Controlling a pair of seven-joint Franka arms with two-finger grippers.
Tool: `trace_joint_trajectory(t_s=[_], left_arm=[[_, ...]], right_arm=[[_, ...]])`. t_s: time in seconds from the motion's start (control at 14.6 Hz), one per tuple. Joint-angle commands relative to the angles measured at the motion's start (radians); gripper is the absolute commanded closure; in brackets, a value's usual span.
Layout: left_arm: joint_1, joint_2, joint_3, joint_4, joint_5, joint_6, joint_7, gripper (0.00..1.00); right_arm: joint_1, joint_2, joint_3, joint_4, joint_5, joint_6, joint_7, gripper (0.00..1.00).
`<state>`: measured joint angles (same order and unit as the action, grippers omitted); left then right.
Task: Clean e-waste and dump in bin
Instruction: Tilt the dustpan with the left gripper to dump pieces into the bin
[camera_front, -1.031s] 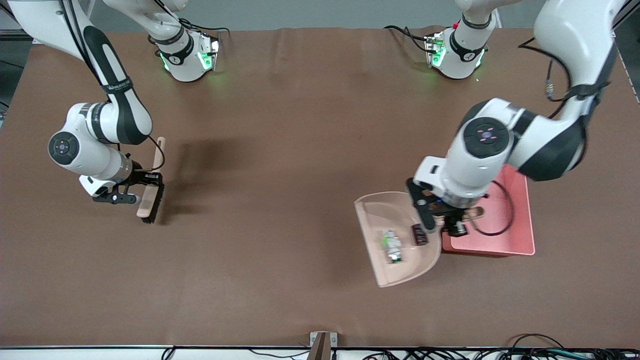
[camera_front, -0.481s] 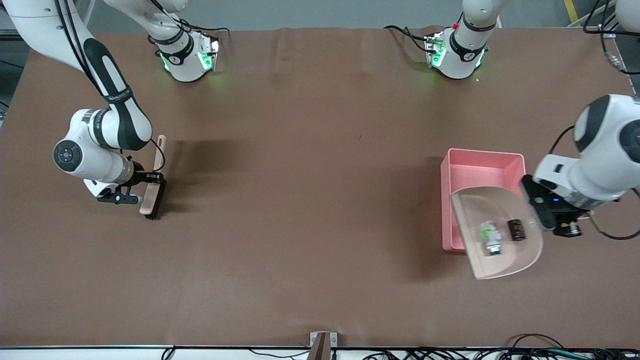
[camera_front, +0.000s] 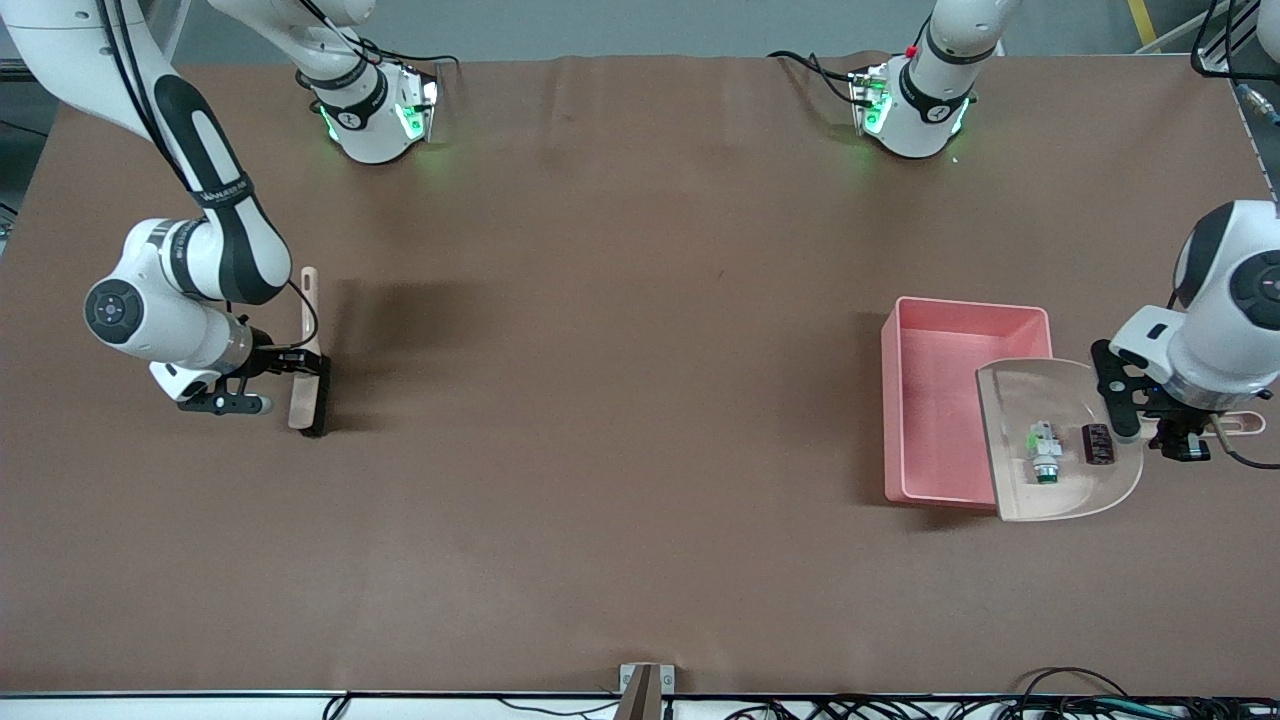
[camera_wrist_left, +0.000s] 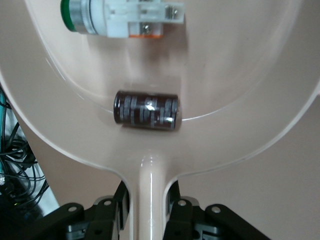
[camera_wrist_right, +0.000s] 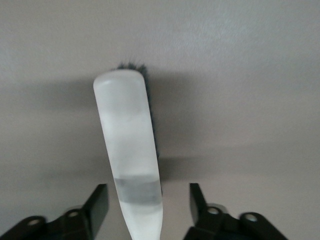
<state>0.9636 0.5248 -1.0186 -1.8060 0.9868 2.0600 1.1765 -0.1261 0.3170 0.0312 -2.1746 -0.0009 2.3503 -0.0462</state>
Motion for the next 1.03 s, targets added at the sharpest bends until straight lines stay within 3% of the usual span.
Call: trace_joint_trajectory(t_s=[0.0,0.27,0.62,0.82,0.96], left_arm=[[0.014,-0.04,-0.015,-0.047,0.093,-0.017,-0.02,1.0],[0.006,-0.038,-0.02,-0.079,0.269,-0.095,-0.125,1.0],[-0.086,-0.042,-0.023,-0.067,0.358,-0.199,-0.14,1.0],[-0.135,-0.043,-0.046,-0.053,0.423,-0.264,-0.163,1.0],[-0.154,-0.042,-0.087,-0.018,0.423,-0.274,-0.164,0.99]], right_arm=[[-0.03,-0.035,0.018,0.059,-0.011,-0.083,-0.012,0.0],[-0.04,-0.084,0.021,0.241,-0.01,-0.302,-0.015,0.0],[-0.04,-0.203,0.022,0.315,0.018,-0.42,-0.014,0.0],[-0.041,-0.208,0.019,0.481,0.018,-0.587,-0.047,0.0],[-0.058,-0.207,0.016,0.559,0.018,-0.679,0.071,0.0]])
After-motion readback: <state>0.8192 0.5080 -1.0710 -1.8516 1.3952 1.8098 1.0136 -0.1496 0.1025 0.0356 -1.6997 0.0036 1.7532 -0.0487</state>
